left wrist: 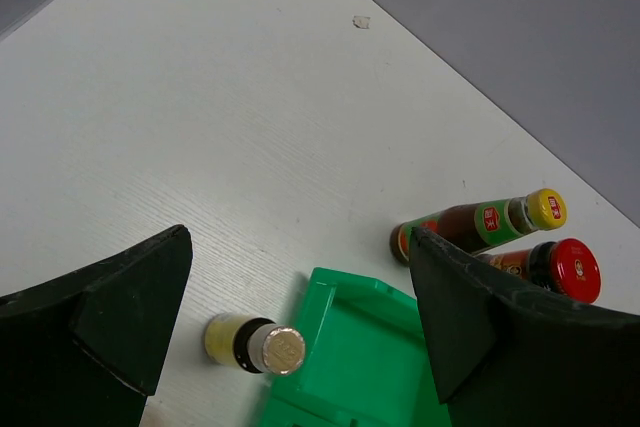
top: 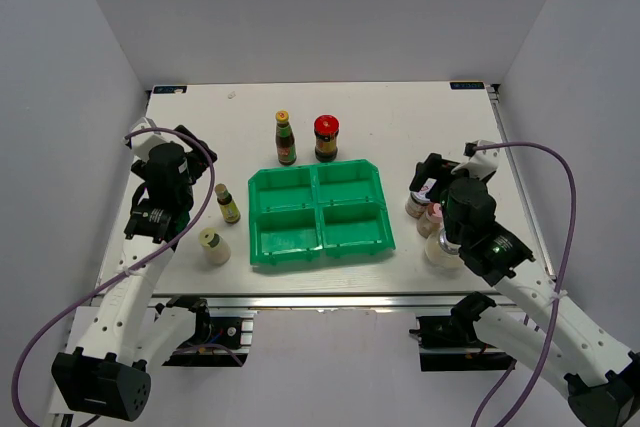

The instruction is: Organize the condiment bottles

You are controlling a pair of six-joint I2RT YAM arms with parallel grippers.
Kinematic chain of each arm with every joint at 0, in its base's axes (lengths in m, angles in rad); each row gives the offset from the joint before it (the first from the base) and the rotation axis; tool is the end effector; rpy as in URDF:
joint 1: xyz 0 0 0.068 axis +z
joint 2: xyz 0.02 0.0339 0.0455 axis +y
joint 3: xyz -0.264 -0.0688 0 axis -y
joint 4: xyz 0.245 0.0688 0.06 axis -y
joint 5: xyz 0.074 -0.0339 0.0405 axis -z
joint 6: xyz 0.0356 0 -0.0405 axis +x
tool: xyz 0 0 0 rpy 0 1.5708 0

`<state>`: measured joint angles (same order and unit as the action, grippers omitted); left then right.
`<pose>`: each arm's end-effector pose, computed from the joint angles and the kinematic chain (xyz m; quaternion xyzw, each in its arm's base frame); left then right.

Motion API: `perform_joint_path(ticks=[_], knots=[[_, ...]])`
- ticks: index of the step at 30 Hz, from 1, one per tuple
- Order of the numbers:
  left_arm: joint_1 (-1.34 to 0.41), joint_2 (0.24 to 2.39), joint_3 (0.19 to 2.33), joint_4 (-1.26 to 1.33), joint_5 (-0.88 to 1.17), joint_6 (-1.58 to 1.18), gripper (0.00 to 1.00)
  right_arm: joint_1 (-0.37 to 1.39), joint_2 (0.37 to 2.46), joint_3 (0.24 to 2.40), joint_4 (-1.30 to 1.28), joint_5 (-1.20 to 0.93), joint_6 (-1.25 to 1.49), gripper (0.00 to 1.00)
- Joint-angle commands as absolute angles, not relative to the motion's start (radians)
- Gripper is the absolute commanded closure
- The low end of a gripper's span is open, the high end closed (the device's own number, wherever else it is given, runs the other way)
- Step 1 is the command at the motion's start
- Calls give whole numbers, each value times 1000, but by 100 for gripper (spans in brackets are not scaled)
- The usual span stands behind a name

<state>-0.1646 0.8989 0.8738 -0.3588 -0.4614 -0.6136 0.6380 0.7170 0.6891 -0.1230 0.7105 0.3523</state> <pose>0.2002 -0.0172 0.3343 -0.3043 0.7583 -0.0311 0.5756 0.1483 0.0811 0.3249 0.1232 0.7361 0.0583 0.6630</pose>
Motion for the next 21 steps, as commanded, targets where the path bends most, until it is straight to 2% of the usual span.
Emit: perform_joint_path(ticks=[1,7,11,14,21], knots=[[-161,893,876,-341,-434,-603,2,641,709,672,-46,706,302,11],[-160,907,870,-330,-400,-578,2,641,814,676,133,554,149,11],[-160,917,864,-310,-354,-569,2,643,1018,805,166,393,106,11],[-160,927,868,-322,-348,-563,2,643,1191,888,186,165,94,11],[-160,936,859,-318,-338,-568,2,712,1554,1155,282,-18,58,11]])
